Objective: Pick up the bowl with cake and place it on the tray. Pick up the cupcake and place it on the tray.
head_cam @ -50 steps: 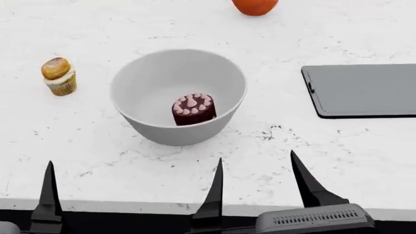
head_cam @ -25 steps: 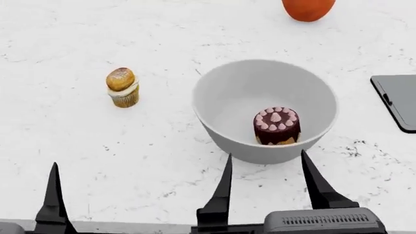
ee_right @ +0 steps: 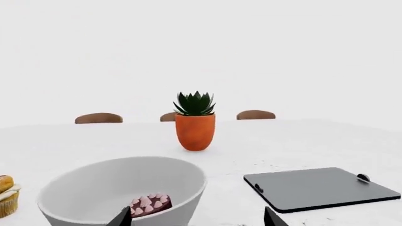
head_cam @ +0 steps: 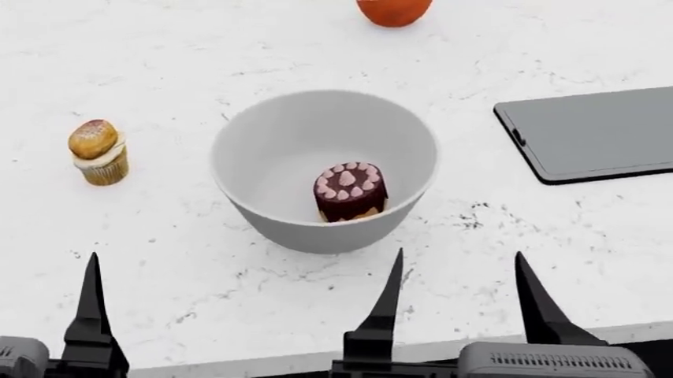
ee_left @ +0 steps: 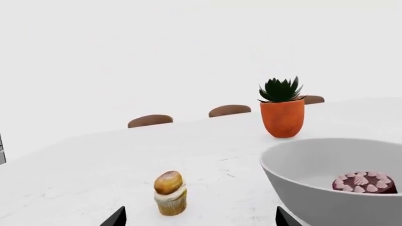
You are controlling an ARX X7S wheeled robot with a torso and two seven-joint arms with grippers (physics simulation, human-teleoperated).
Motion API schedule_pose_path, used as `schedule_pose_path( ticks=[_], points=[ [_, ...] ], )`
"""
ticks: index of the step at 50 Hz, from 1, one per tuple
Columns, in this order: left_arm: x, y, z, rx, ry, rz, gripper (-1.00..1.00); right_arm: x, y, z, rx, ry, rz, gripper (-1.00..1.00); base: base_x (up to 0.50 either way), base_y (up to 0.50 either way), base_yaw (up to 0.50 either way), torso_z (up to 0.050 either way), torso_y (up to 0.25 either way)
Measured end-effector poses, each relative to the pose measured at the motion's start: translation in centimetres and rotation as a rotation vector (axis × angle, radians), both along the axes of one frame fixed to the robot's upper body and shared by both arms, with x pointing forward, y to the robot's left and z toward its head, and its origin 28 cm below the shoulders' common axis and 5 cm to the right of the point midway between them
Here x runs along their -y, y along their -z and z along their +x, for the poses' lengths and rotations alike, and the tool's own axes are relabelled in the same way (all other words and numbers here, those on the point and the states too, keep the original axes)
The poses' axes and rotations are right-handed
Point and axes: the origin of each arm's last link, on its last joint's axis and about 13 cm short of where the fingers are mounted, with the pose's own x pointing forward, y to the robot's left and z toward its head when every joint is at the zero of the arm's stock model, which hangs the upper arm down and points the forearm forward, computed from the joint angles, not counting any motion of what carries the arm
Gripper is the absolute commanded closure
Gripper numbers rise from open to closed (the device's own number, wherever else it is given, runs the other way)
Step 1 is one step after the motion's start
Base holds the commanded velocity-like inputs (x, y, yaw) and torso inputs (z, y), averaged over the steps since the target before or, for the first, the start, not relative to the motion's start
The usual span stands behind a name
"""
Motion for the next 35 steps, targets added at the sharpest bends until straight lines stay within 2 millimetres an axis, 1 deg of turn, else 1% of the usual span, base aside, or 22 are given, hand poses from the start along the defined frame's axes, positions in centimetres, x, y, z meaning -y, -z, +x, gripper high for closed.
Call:
schedule_pose_path(
  ticks=[9, 22, 30, 35],
  points=[
    [-0.2, -0.4, 0.6, -0.011, -0.008, 0.003, -1.00, 0.1, -0.4, -0.1, 0.003, -0.014, 0.018, -1.00, 0.00, 0.00, -0.48, 0.000, 0.000],
    [-1.0, -0.5, 1.4, -0.036, -0.040, -0.007, -1.00, -0.1, -1.2, -0.1, 0.000, -0.052, 0.040, -1.00, 0.00, 0.00, 0.00, 0.000, 0.000],
    [-1.5, -0.6, 2.1, -0.064, -0.055, -0.010, -1.00, -0.2, -2.4, 0.0, -0.003, -0.069, 0.046, -1.00, 0.00, 0.00, 0.00, 0.000, 0.000],
    [-1.6, -0.8, 2.4, -0.076, -0.059, -0.011, -1.00, -0.3, -3.1, -0.2, 0.016, -0.089, 0.047, -1.00, 0.42, 0.09, 0.00, 0.000, 0.000]
  ],
)
